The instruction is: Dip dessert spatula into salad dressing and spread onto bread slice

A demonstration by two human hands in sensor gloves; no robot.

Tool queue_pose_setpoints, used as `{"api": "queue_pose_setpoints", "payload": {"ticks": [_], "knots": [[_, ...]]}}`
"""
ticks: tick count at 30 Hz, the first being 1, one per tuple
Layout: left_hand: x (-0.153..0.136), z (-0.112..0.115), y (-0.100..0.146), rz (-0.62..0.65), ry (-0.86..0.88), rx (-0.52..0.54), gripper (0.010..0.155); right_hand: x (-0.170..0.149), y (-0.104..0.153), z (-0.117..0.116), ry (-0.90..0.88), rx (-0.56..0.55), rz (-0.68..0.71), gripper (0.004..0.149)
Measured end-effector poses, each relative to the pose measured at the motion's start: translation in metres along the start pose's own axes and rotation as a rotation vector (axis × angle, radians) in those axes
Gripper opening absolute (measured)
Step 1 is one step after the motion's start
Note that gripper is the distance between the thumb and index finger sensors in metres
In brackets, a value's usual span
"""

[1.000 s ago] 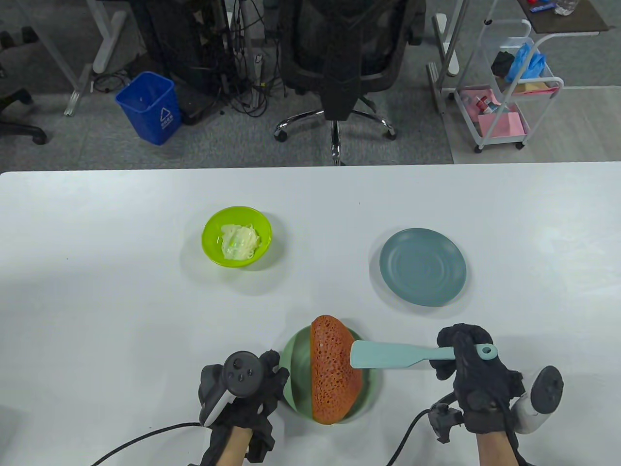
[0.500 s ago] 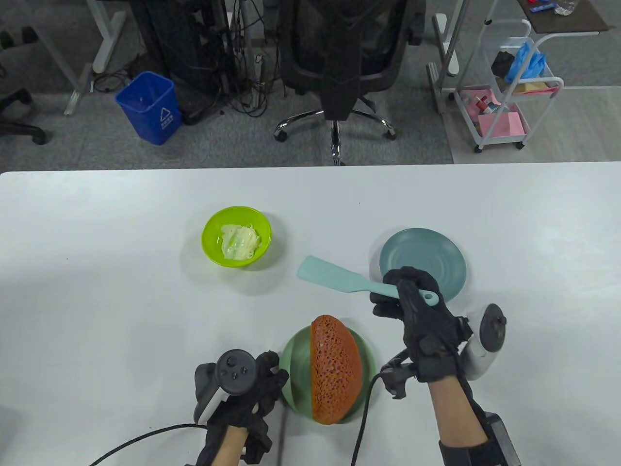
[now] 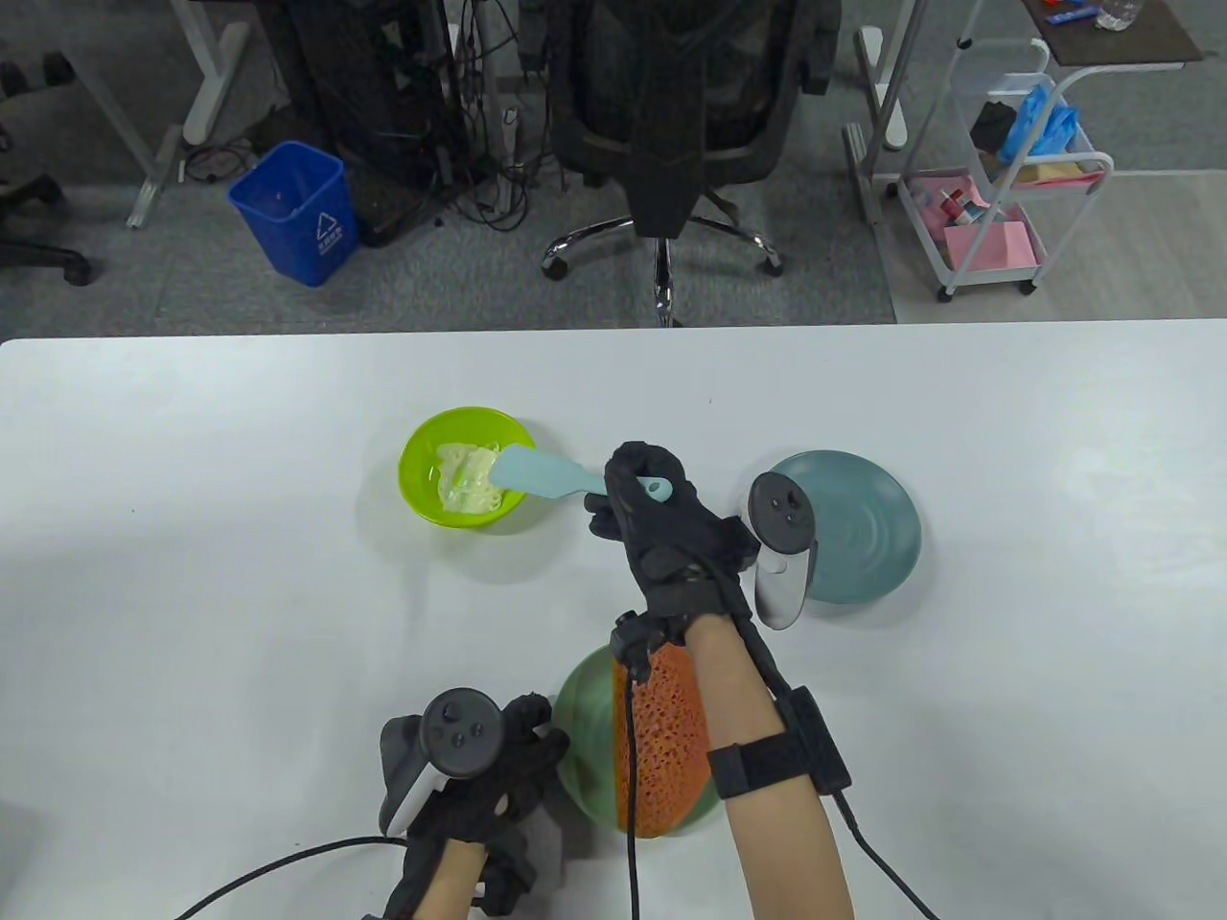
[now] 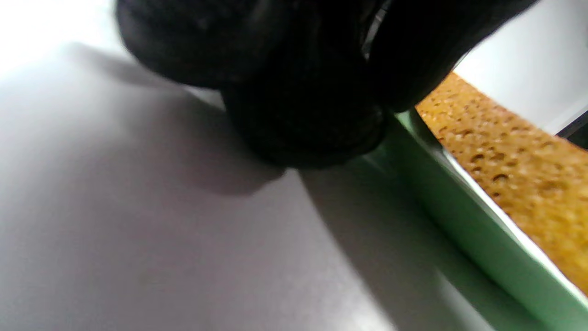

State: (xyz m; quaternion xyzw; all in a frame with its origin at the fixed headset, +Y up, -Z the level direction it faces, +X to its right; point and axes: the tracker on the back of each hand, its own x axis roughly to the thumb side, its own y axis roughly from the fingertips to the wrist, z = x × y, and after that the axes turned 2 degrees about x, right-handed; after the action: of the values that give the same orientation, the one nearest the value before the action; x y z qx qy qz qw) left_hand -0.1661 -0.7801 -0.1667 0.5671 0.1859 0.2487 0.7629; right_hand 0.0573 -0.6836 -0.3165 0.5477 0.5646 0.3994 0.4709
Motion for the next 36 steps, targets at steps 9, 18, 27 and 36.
{"api": "queue_pose_setpoints", "payload": {"ticks": [9,18,27,36], "knots": [[-0.002,-0.001,-0.001,0.003,0.024,-0.017,0.057,-0.022,-0.033,-0.018,0.060,0.022,-0.111,0.052],[-0.003,-0.002,-0.001,-0.001,0.040,-0.026,0.056,-0.037,-0.045,-0.030,0.083,0.000,-0.155,0.053],[-0.004,-0.002,-0.001,0.000,0.036,-0.022,0.057,-0.028,-0.042,-0.030,0.124,-0.028,-0.147,0.052],[-0.004,-0.002,-0.001,-0.001,0.034,-0.019,0.057,-0.015,-0.036,-0.027,0.184,-0.064,-0.130,0.050]]}}
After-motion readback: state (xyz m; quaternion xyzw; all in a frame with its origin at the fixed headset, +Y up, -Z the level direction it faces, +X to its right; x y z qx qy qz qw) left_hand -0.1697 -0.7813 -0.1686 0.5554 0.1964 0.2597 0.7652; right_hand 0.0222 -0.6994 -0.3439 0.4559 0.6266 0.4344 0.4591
